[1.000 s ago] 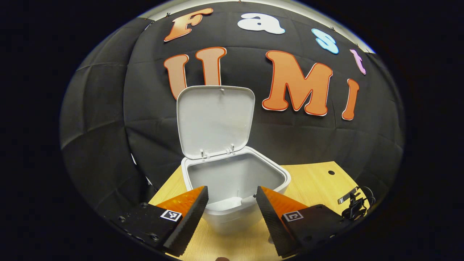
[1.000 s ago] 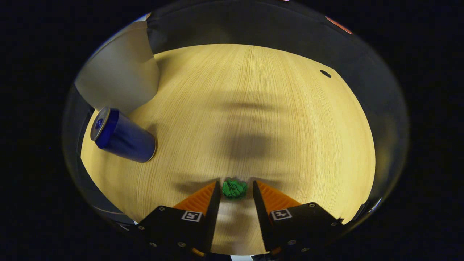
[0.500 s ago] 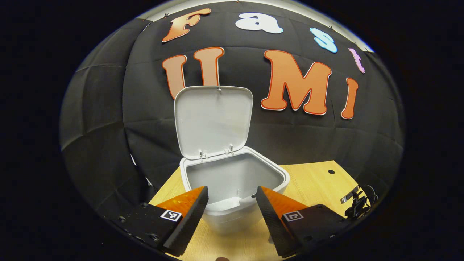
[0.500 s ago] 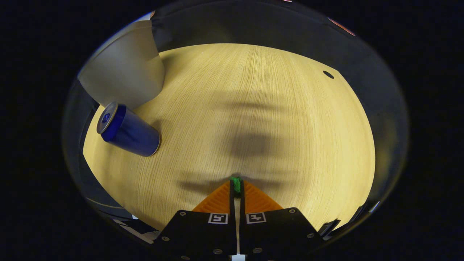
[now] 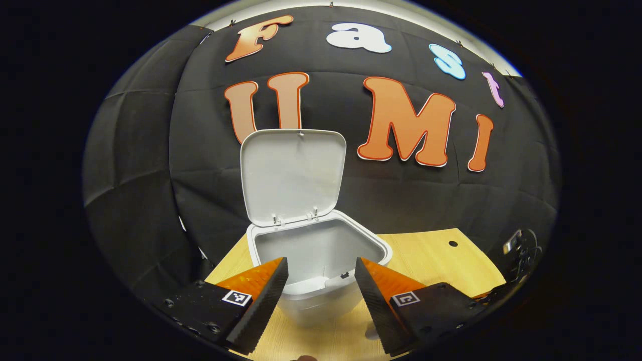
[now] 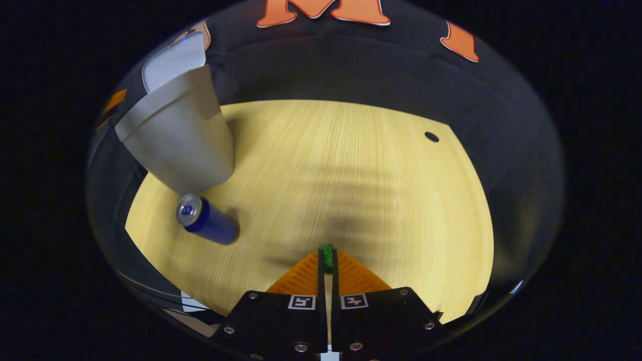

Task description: Press the lid of the desktop garbage bin to open it, pick up the crumpled paper on the desktop and throw it into the bin, then pick up the pop can on the desktop and drop it into the bin, and finally close the garbage bin lid.

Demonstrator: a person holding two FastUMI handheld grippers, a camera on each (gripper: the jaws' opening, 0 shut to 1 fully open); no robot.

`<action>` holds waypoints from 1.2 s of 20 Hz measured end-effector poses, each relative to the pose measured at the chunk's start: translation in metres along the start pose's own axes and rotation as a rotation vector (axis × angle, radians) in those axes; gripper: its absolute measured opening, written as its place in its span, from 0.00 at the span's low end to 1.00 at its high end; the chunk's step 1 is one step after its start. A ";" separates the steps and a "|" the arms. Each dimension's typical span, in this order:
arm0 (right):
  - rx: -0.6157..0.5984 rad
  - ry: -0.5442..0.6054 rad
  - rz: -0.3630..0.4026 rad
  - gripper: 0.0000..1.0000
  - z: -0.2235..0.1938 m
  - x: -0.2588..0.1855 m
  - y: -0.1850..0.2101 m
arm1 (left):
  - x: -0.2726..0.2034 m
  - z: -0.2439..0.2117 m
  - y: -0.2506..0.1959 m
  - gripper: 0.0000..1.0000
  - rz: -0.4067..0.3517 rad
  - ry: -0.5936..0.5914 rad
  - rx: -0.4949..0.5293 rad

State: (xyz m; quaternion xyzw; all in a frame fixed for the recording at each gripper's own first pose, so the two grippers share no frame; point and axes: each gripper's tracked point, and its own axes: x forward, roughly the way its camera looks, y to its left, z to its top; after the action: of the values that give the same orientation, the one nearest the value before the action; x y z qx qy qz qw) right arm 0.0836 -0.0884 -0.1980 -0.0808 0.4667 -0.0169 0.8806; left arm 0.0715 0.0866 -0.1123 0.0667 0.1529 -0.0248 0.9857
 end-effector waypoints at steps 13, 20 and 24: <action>-0.151 -0.486 0.065 0.03 0.209 -0.147 0.043 | -0.014 0.028 0.008 0.86 0.003 -0.061 -0.007; -0.244 -0.652 0.173 0.02 0.287 -0.178 0.116 | -0.029 0.023 0.036 0.86 0.049 -0.069 -0.019; -0.298 -0.707 0.253 0.02 0.314 -0.190 0.171 | -0.040 0.019 0.060 0.86 0.086 -0.076 -0.022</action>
State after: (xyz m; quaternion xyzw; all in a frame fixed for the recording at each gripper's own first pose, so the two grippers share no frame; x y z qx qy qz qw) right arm 0.2280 0.1402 0.1037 -0.1504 0.1385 0.1885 0.9606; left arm 0.0430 0.1443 -0.0745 0.0613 0.1124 0.0170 0.9916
